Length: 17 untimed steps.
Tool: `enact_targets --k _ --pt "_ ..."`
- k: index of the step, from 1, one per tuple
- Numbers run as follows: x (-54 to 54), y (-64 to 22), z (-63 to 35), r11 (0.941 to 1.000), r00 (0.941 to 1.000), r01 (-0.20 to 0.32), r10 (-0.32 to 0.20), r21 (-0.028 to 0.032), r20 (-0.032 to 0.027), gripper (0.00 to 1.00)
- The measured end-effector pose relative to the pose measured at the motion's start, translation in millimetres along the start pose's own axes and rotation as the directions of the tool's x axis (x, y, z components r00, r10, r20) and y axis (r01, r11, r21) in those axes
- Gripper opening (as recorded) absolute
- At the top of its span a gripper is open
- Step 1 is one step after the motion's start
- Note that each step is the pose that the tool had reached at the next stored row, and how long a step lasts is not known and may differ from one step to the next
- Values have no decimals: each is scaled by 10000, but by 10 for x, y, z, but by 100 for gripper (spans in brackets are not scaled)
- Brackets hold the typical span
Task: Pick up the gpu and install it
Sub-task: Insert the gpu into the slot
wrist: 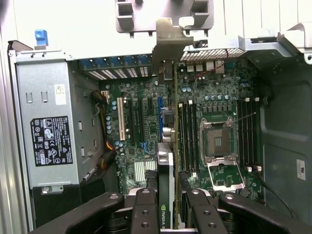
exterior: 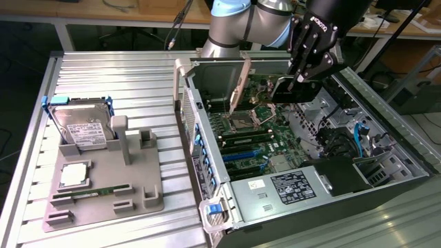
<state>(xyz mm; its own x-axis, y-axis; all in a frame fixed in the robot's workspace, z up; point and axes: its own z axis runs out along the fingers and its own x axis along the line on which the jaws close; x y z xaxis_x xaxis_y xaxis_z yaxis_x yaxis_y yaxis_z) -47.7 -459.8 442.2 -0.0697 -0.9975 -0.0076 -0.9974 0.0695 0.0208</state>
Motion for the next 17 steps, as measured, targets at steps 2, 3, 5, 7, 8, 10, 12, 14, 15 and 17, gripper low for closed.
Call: enact_targets --k 2,3,5,7,8,10,12,14,15,17 --pt "0 0 8 10000 10000 0 0 0 -1 27" --pt "0 0 15 10000 10000 0 0 -1 0 27" --pt "0 -1 31 10000 10000 0 0 -1 -1 27" --pt "0 -1 43 10000 10000 0 0 0 -1 27" --pt "1 -1 51 10000 10000 0 0 -1 -1 27" --pt "1 -1 64 10000 10000 0 0 0 -1 27" --pt "1 -2 73 10000 10000 0 0 0 -1 27" --pt "1 -2 80 10000 10000 0 0 -1 0 27" --pt "1 -2 83 10000 10000 0 0 0 0 27" --pt "1 -2 90 10000 10000 0 0 -1 -1 27"
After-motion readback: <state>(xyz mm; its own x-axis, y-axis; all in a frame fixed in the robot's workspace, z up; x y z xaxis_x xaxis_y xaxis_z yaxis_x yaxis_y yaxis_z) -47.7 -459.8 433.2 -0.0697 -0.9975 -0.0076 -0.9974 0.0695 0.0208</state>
